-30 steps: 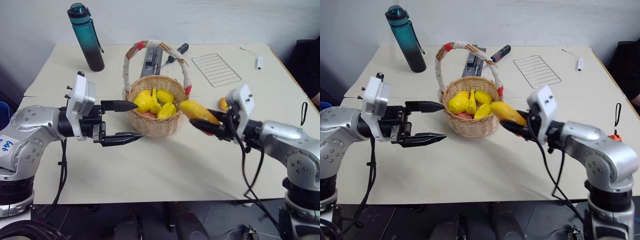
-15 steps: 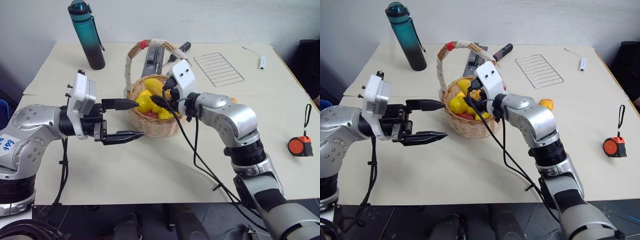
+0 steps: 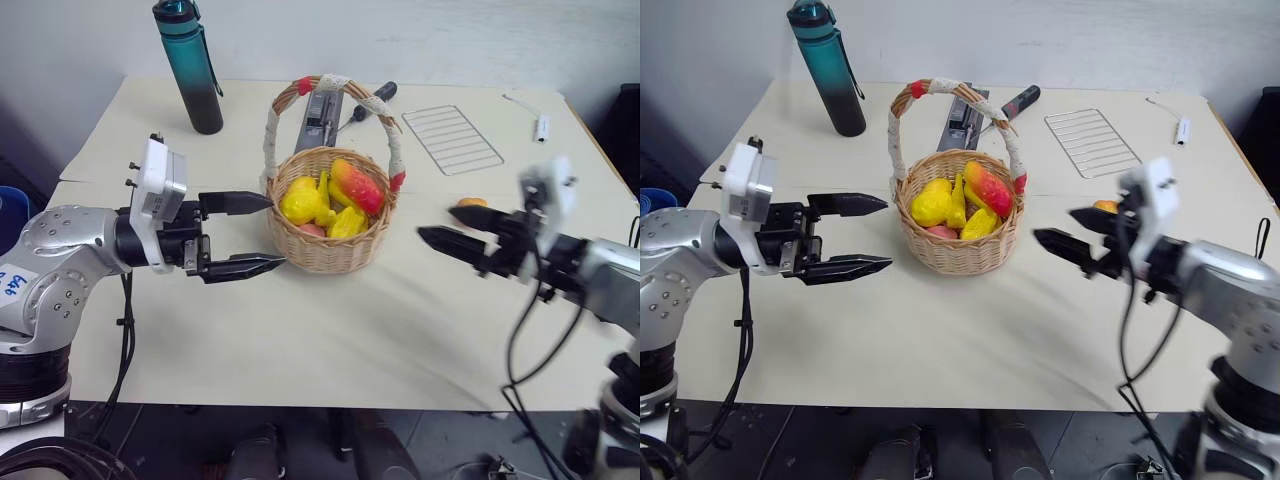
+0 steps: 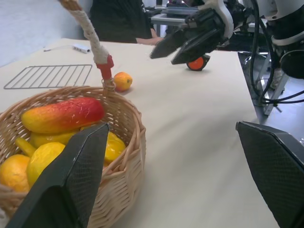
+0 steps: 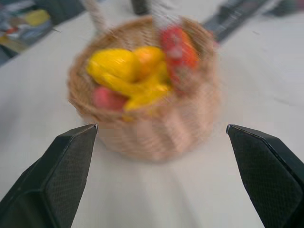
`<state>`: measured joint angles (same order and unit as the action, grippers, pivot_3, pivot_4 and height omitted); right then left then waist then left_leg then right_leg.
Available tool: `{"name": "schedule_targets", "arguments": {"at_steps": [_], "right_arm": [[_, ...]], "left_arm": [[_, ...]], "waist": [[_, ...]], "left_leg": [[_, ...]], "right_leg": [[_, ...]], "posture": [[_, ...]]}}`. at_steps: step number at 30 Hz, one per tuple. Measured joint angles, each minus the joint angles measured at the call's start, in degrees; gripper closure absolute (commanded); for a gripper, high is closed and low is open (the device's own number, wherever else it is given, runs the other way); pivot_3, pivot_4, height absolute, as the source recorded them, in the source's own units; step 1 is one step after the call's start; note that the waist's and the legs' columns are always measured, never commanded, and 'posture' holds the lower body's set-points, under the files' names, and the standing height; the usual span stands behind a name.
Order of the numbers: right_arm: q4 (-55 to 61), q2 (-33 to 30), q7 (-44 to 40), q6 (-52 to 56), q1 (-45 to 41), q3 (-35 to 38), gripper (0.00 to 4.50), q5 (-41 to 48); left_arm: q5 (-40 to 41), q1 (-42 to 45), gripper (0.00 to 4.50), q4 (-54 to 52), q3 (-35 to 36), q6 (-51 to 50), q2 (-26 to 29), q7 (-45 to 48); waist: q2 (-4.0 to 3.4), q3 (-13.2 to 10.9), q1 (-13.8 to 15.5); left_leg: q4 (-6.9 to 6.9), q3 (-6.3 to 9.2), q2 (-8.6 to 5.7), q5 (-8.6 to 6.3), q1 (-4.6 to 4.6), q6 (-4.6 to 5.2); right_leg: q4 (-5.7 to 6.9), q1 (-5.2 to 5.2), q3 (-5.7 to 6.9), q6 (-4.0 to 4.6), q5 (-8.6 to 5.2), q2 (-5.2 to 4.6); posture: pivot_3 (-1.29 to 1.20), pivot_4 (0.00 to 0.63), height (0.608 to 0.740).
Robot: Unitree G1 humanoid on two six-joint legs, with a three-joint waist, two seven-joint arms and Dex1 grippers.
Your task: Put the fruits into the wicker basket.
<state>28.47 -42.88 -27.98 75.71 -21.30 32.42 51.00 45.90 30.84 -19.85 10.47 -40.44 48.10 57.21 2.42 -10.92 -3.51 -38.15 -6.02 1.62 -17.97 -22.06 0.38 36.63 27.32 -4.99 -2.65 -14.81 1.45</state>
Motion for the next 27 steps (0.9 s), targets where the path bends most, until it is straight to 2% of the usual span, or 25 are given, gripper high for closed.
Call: {"name": "schedule_targets", "arguments": {"at_steps": [5,9,13,19,25,27], "right_arm": [[-8.7,-0.7,1.8,-12.1,0.9,-4.7,0.01,-10.9],[-22.6,6.1,7.5,-24.1,-8.3,-13.8,0.01,-21.7],[-38.4,12.5,9.2,-34.2,-15.5,-20.5,0.01,-28.8],[-66.9,17.9,12.0,-50.3,-30.9,-24.1,0.01,-37.2],[-83.2,19.7,13.0,-60.2,-37.0,-25.3,0.01,-41.8],[-87.4,19.7,13.2,-63.0,-37.8,-25.6,0.40,-43.3]], "left_arm": [[0.0,1.7,0.00,-0.1,-1.7,0.0,-1.5,-0.1],[0.1,3.0,0.00,-0.7,-2.7,-0.3,-2.9,-0.9],[0.2,3.6,0.00,-2.0,-3.4,-0.6,-3.3,-1.8],[0.9,3.9,0.00,-3.2,-3.6,-1.4,-3.5,-3.9],[1.5,3.4,0.00,-4.5,-2.5,-2.1,-3.0,-5.1],[1.6,3.3,0.00,-4.7,-2.2,-2.2,-2.9,-5.3]], "waist": [[0.00,0.0,-1.7],[0.03,0.0,-3.0],[0.01,0.0,-3.0],[-0.01,0.0,-3.3],[-0.01,0.0,-3.5],[-0.01,0.0,-3.7]], "left_leg": [[0.02,-0.17,-0.10,0.51,0.03,0.00],[0.11,-0.22,-0.08,0.78,0.29,-0.04],[0.42,-0.19,-0.06,0.84,0.49,-0.20],[0.45,-0.40,-0.05,0.98,0.40,-0.51],[0.42,-0.46,-0.08,0.99,0.41,-0.52],[0.42,-0.46,-0.08,0.99,0.43,-0.52]], "right_leg": [[-0.05,0.00,-0.27,-0.13,0.37,0.04],[-0.10,-0.17,-0.33,-0.14,0.54,0.13],[0.04,-0.17,-0.33,0.16,0.60,0.19],[0.23,0.09,-0.49,0.17,0.60,0.17],[0.22,0.06,-0.56,0.17,0.61,0.16],[0.25,0.05,-0.57,0.16,0.61,0.16]], "posture": [[0.00,0.150,0.740],[0.00,0.150,0.740],[0.00,0.150,0.740],[0.00,0.150,0.740],[0.00,0.150,0.740],[0.00,0.150,0.740]]}}
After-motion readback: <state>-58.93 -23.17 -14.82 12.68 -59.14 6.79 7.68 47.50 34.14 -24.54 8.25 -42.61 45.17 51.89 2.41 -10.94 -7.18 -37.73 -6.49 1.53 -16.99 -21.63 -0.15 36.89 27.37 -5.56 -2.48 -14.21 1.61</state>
